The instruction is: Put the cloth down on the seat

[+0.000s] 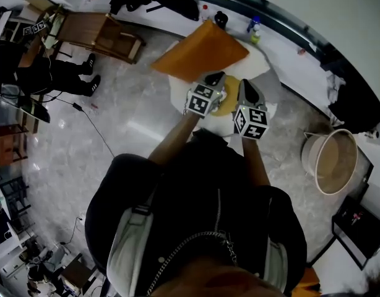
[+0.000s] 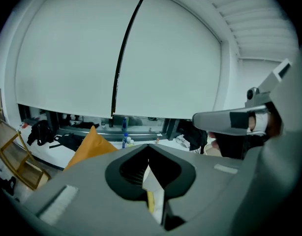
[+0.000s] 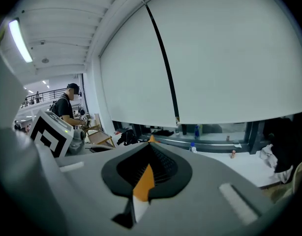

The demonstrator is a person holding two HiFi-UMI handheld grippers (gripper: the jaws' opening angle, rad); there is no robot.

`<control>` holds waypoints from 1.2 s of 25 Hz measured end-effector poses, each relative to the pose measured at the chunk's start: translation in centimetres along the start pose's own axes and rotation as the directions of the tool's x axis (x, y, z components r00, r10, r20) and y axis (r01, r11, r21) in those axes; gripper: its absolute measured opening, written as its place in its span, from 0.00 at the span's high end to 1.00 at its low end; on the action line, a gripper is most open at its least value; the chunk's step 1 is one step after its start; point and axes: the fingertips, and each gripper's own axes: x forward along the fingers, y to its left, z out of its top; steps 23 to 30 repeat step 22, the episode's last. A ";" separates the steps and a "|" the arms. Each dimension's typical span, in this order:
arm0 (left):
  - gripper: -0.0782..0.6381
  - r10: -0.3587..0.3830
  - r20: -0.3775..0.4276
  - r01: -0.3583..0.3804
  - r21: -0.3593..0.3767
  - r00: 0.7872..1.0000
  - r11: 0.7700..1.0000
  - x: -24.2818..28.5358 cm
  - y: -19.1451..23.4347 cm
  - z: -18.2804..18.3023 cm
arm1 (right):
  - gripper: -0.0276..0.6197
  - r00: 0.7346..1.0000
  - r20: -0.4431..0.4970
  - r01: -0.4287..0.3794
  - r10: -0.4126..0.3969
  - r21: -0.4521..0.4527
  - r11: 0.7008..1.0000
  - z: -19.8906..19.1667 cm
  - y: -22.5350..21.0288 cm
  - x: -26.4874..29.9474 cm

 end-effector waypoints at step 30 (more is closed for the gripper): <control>0.88 -0.030 -0.007 0.030 0.021 1.000 0.999 0.0 -0.9 0.8 | 0.95 1.000 0.015 -0.019 0.020 -0.031 0.999 1.3 0.5 -0.3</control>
